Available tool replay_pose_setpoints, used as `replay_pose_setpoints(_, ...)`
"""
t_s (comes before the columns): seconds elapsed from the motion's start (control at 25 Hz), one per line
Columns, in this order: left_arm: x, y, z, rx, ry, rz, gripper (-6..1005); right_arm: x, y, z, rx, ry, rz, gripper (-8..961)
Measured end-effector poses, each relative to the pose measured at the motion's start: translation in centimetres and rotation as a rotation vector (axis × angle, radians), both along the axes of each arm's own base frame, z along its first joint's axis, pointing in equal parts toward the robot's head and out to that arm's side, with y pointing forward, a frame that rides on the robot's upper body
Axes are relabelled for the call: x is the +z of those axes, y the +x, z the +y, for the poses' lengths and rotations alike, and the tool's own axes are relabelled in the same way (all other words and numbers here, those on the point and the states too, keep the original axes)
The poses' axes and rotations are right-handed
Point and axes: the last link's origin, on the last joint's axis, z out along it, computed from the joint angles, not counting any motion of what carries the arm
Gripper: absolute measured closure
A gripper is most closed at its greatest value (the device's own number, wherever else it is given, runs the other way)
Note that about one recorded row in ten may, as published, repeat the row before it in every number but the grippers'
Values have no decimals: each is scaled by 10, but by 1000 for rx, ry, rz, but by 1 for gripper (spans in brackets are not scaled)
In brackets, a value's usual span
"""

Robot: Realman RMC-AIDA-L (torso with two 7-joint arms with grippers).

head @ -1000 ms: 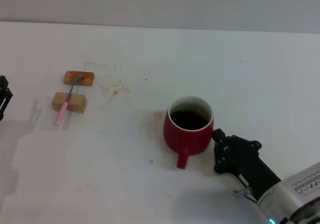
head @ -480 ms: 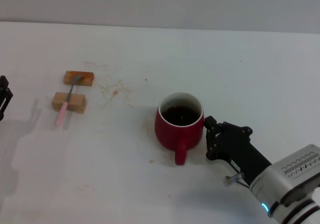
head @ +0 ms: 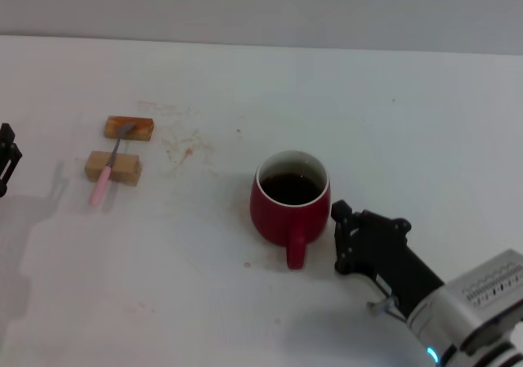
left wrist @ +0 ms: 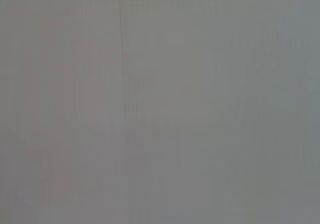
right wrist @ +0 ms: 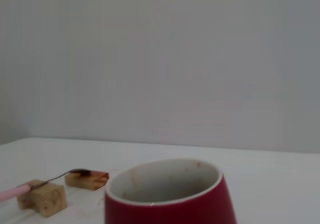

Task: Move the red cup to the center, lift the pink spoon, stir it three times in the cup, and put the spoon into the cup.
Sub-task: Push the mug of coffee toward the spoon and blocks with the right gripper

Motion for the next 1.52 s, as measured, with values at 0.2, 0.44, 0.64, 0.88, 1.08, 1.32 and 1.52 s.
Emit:
replay_pose_setpoints(0.2,0,0,1,1,-2,2,164,-5,-2,-15,10,-30,15,953)
replay_pose_setpoints(0.44,-1,1,3,0,-4,3,164,-6,-6,-14,24,-32,20,953)
replay_pose_setpoints(0.64,-1,1,3,0,-4,3,165,-4,-7,-3,29,-20,9,953)
replay_pose_setpoints(0.88,-1,1,3,0,-4,3,166,-3,-8,11,20,-19,-10,953)
replay_pose_setpoints(1.08,-1,1,4,-2,-5,2,167,-4,-12,18,33,-22,-17,953)
replay_pose_setpoints(1.32,-1,2,5,-6,-4,3,167,2,-7,20,23,11,-17,954)
replay_pose_setpoints(1.52,-6,6,2,-25,-23,-3,168,14,8,10,-18,89,1,954)
